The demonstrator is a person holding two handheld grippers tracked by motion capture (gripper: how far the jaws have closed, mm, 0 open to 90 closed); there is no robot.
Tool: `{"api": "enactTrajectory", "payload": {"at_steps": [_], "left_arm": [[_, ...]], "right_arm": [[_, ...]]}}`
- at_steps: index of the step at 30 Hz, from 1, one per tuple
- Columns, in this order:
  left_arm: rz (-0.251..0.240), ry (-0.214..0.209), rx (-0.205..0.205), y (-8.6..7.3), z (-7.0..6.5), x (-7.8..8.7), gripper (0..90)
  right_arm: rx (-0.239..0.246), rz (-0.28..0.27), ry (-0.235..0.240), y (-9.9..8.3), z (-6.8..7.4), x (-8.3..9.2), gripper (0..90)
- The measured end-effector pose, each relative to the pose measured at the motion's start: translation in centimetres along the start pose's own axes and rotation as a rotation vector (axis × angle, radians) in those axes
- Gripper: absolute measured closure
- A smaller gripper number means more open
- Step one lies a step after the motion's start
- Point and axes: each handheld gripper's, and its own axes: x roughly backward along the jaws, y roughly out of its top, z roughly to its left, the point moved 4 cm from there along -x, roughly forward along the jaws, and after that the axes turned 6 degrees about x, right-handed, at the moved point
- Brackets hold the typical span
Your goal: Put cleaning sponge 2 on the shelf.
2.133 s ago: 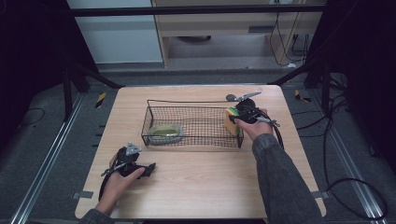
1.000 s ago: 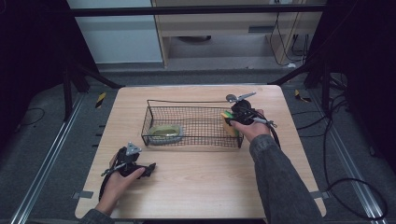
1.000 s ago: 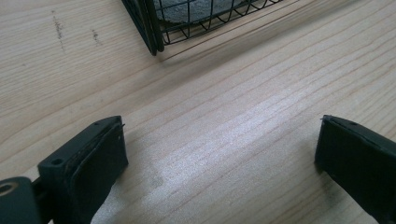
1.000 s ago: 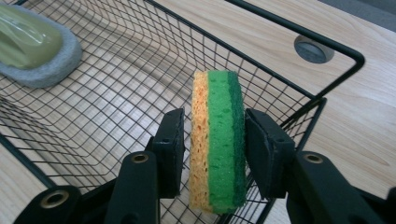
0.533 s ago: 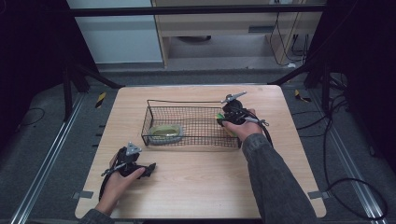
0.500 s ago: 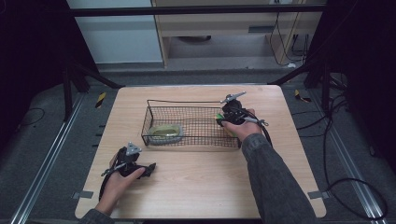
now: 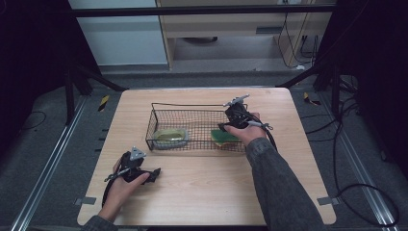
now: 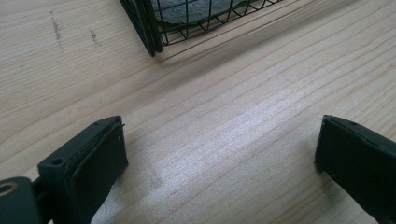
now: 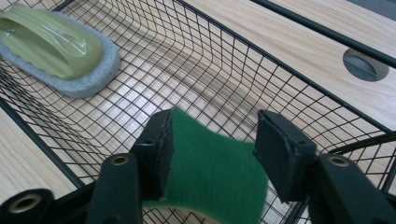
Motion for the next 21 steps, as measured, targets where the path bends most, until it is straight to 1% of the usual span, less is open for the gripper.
{"api": "enactTrajectory", "payload": {"at_steps": [3,4,8,9,13,15,17,19,21], "left_arm": [[0.000,0.000,0.000,0.0,0.0,0.0,1.0],[0.000,-0.001,0.000,0.0,0.0,0.0,1.0],[0.000,-0.001,0.000,0.0,0.0,0.0,0.9],[0.000,-0.001,0.000,0.0,0.0,0.0,0.9],[-0.001,-0.001,0.000,0.0,0.0,0.0,0.9],[-0.001,-0.001,0.000,0.0,0.0,0.0,0.9],[-0.001,-0.001,0.000,0.0,0.0,0.0,0.8],[-0.001,-0.001,0.000,0.0,0.0,0.0,0.8],[-0.001,-0.001,0.000,0.0,0.0,0.0,0.8]], "right_arm": [[-0.001,-0.008,-0.004,0.1,0.0,0.3,42.2],[0.005,-0.013,-0.007,0.1,0.0,0.4,41.5],[-0.001,-0.018,-0.013,0.1,0.0,0.7,37.2],[-0.002,-0.029,-0.019,0.1,-0.1,0.9,35.2],[-0.001,-0.039,-0.032,0.0,-0.2,1.5,27.1],[-0.010,-0.043,-0.039,-0.1,-0.3,1.8,21.3],[-0.017,-0.046,-0.049,-0.3,-0.4,2.1,17.6],[-0.041,-0.053,-0.053,-0.5,-0.7,2.4,12.5],[-0.056,-0.051,-0.061,-0.7,-0.9,2.7,10.3]]}}
